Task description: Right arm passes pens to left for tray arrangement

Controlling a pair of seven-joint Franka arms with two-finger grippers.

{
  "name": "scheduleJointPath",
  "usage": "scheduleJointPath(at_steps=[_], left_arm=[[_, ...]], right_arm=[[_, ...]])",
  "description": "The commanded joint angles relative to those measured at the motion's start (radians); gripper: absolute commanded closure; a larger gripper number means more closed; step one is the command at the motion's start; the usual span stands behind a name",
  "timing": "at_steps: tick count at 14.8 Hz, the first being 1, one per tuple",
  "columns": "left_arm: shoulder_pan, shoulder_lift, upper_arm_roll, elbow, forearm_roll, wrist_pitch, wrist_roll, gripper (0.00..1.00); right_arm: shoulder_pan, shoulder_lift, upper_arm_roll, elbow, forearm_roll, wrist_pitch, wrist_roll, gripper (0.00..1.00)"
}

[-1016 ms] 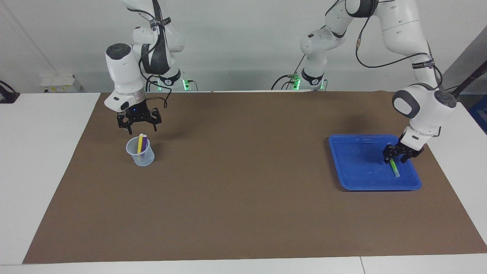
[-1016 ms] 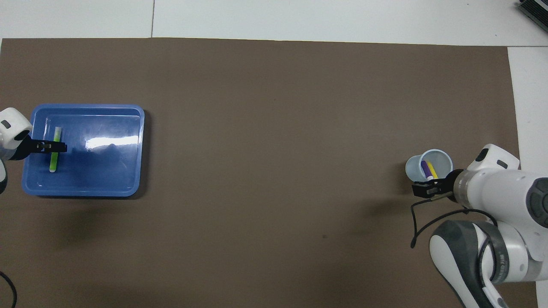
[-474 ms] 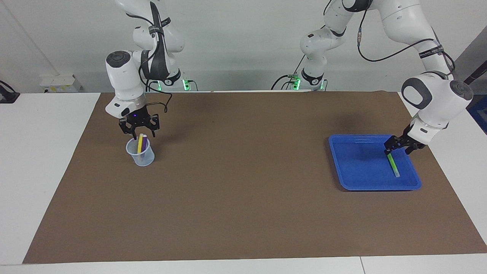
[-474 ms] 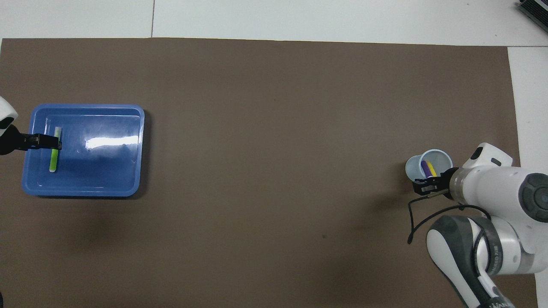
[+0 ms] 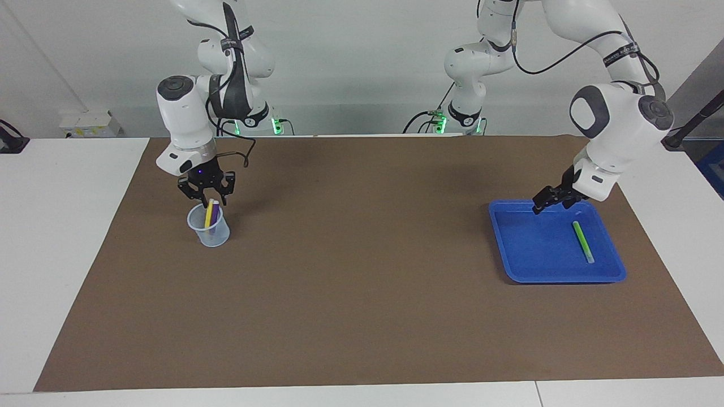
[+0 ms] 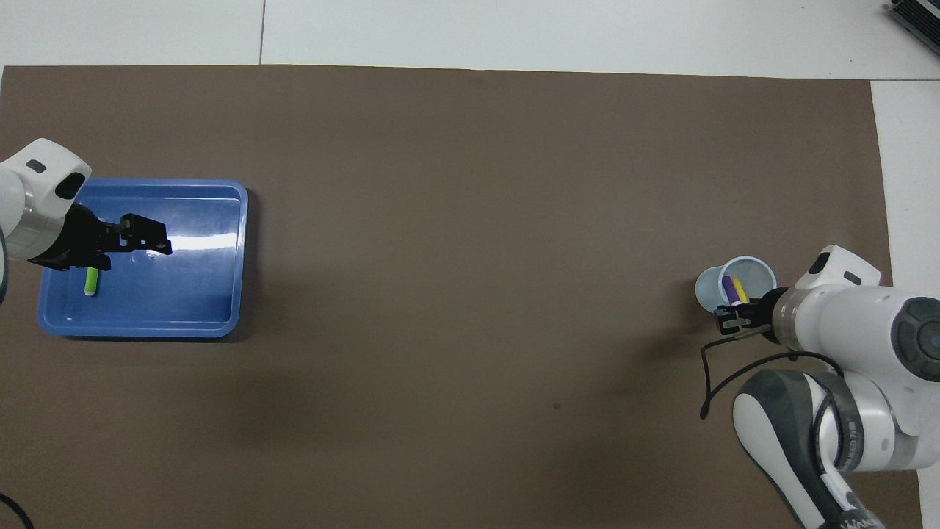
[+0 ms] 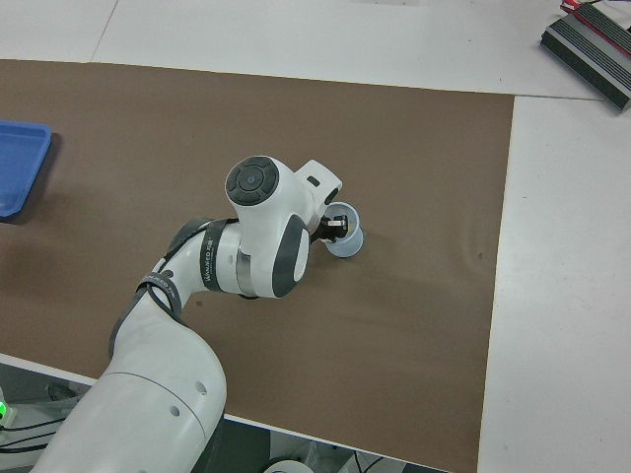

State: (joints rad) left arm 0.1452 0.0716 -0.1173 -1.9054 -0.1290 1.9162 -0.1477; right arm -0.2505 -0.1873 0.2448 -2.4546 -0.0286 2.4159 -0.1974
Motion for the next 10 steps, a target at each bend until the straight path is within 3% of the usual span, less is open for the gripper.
scheduleJointPath(at_steps=[1,4,6,10], left_arm=[[-0.076,-0.074,0.015,-0.003,-0.060,-0.065,-0.184,0.00],[-0.154,-0.131,0.015,-0.004,-0.103,-0.112,-0.387,0.00],[-0.203,-0.157,0.015,-0.009,-0.124,-0.138,-0.528,0.00],[-0.341,-0.171,0.015,-0.014,-0.143,-0.141,-0.818,0.00]], right_arm=[[-0.024,-0.001,0.008,0.006,-0.022,-0.014,-0.020,0.52],[-0.026,-0.001,0.008,0.011,-0.022,-0.028,-0.031,0.58],[-0.042,-0.001,0.010,0.014,-0.022,-0.034,-0.042,0.67],[-0.044,0.000,0.010,0.048,-0.022,-0.080,-0.043,0.71]])
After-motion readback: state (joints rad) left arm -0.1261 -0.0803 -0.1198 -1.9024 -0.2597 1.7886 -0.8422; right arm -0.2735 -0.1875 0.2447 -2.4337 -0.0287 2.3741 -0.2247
